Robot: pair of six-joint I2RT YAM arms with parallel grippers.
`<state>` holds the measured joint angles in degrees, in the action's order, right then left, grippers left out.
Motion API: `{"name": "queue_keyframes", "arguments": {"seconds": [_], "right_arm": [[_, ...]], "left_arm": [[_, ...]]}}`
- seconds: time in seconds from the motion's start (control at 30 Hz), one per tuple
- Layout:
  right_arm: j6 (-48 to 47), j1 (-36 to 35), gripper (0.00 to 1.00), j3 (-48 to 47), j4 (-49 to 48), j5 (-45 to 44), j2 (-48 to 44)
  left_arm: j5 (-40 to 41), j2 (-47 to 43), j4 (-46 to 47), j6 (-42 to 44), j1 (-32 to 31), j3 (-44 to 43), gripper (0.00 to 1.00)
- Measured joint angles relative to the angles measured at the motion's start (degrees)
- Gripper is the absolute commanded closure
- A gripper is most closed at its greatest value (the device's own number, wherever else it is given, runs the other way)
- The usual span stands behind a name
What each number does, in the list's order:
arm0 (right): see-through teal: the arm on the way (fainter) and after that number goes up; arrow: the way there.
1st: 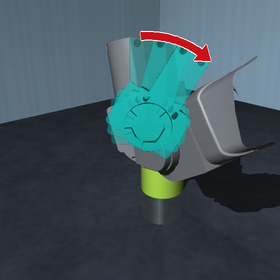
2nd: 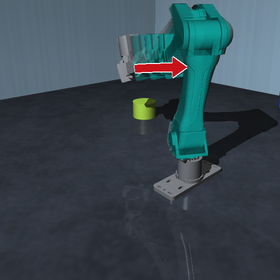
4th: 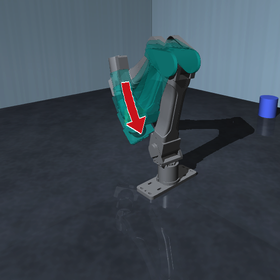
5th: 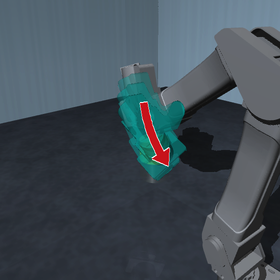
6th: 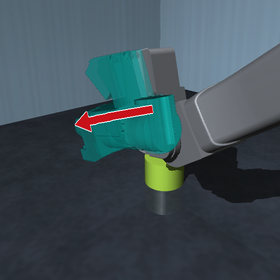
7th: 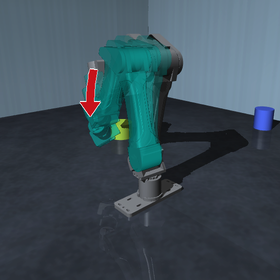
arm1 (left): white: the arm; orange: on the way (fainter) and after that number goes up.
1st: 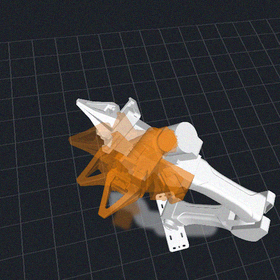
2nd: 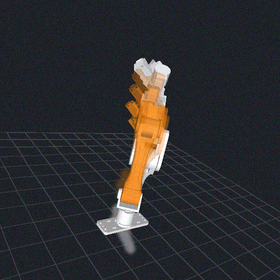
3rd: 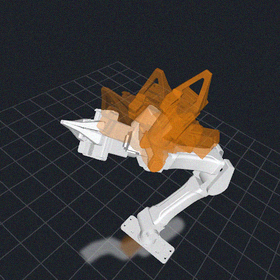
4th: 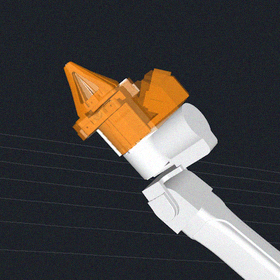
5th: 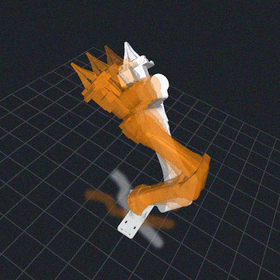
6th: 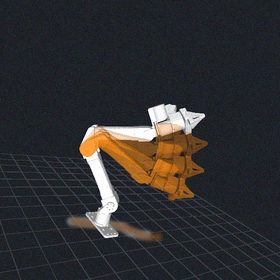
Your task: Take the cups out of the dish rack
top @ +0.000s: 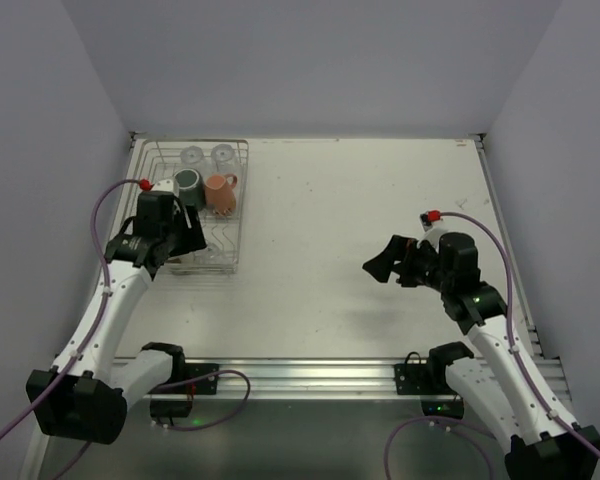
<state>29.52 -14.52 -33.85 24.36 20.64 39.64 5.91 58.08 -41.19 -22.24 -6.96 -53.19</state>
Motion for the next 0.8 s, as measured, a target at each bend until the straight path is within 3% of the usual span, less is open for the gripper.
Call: {"name": "queue_keyframes", "arguments": {"seconds": [0.27,0.8], "right_arm": [[0.00,0.00,0.01,-0.09,-1.44,0.09,2.25],[-0.20,-0.04,0.01,-0.11,-2.19,0.07,2.71]], "left_arm": [[0.66,8.81,0.92,0.83,-5.44,-3.43,0.24],[3.02,16.94,1.84,0.85,-7.50,-3.61,0.25]]}}
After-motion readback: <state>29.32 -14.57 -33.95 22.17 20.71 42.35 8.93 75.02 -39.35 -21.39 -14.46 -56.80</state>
